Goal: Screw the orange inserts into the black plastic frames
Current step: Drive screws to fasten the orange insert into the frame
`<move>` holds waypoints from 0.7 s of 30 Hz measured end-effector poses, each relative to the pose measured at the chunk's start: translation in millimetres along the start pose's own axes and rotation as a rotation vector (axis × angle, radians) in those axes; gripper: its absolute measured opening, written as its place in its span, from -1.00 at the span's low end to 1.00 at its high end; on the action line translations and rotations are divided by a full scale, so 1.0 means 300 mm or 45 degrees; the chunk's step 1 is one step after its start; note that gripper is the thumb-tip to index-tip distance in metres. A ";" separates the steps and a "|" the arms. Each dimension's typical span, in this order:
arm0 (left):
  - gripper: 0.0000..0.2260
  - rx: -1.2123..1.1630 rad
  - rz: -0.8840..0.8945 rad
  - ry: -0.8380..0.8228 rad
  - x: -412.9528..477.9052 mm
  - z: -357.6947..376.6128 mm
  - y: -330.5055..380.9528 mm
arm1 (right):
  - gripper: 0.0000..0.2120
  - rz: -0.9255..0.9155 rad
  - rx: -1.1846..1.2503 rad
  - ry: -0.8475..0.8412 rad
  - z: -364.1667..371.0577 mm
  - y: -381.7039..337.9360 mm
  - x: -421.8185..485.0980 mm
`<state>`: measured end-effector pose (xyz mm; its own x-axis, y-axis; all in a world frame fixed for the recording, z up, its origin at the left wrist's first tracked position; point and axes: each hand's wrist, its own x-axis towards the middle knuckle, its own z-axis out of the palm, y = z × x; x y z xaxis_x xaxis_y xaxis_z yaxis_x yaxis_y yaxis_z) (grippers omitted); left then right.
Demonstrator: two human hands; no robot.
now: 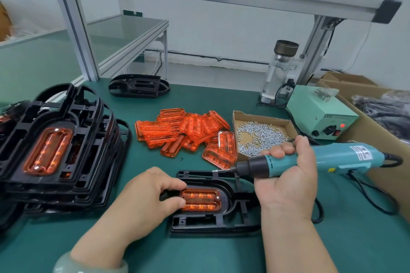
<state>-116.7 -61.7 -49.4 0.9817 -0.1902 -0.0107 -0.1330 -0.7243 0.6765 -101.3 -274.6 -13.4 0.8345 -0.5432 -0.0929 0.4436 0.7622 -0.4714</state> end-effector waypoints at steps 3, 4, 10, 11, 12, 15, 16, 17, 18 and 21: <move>-0.72 -0.021 -0.014 -0.038 0.002 -0.003 -0.009 | -0.81 0.001 -0.018 0.007 0.005 0.003 -0.004; -0.70 -0.024 -0.014 -0.048 0.001 -0.003 -0.013 | -0.81 0.002 -0.030 0.004 0.005 0.004 -0.006; -0.69 0.023 0.018 -0.074 0.003 0.014 0.001 | -0.84 0.036 -0.096 -0.030 0.006 0.017 -0.005; -0.70 0.024 0.028 -0.071 0.003 0.019 0.004 | -0.84 0.045 -0.104 -0.041 0.007 0.019 -0.004; -0.70 0.020 0.035 -0.065 0.002 0.024 0.005 | -0.84 0.054 -0.112 -0.053 0.008 0.021 -0.002; -0.71 0.008 0.047 -0.043 0.002 0.039 0.008 | -0.83 0.081 -0.155 -0.084 0.010 0.028 0.002; -0.72 0.014 0.051 -0.038 0.003 0.043 0.009 | -0.81 0.088 -0.175 -0.089 0.012 0.032 0.003; -0.72 0.019 0.054 -0.032 0.004 0.046 0.009 | -0.80 0.094 -0.193 -0.097 0.015 0.037 0.004; -0.72 0.022 0.057 -0.027 0.005 0.047 0.009 | -0.80 0.096 -0.209 -0.109 0.020 0.044 0.005; -0.74 0.027 0.063 -0.022 0.008 0.048 0.012 | -0.85 0.098 -0.245 -0.156 0.029 0.068 0.004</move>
<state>-116.6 -74.1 -57.6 0.9714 -0.2371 0.0098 -0.1843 -0.7276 0.6608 -88.4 -256.5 -15.6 0.9020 -0.4303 -0.0338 0.3164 0.7124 -0.6264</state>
